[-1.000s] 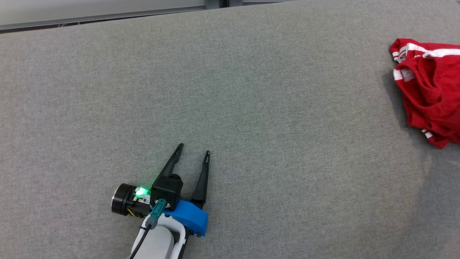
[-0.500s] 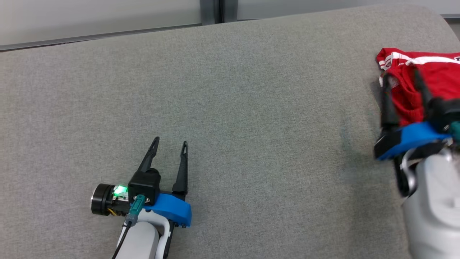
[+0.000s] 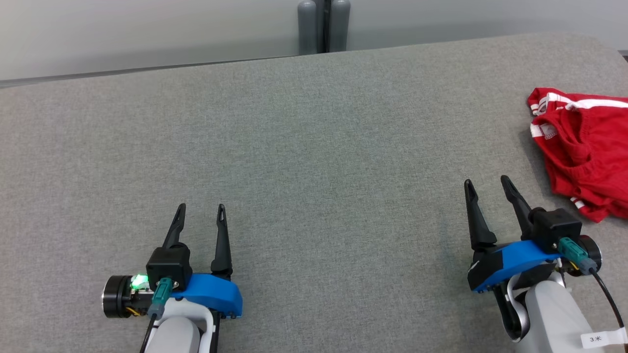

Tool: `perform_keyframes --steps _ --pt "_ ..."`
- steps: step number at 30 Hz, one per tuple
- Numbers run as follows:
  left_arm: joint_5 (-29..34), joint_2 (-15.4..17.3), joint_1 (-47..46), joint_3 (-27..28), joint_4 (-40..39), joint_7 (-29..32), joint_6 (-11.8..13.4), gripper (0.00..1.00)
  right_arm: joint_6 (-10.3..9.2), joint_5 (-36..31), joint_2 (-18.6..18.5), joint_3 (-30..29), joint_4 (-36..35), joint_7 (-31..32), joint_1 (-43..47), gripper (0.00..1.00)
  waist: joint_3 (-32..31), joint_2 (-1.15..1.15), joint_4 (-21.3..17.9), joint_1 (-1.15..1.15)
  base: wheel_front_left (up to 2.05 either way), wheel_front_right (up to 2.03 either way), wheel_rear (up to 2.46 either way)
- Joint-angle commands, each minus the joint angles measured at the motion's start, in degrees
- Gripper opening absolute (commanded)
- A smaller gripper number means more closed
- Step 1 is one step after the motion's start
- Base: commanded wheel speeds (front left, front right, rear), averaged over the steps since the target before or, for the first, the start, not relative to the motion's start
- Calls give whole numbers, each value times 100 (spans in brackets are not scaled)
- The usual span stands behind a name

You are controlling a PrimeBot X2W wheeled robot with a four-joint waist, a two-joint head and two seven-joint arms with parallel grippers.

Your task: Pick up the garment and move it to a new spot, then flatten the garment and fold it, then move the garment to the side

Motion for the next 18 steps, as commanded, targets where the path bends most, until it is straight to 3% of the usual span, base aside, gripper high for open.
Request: perform_keyframes --steps 1,18 --pt "-7 2 61 75 -21 3 39 100 -2 58 26 17 -78 -28 134 100 -36 0 27 0 0 0 0" --pt "-562 2 599 419 -44 3 -147 100 -2 578 42 260 -242 -28 720 100 -666 0 350 0 0 0 0"
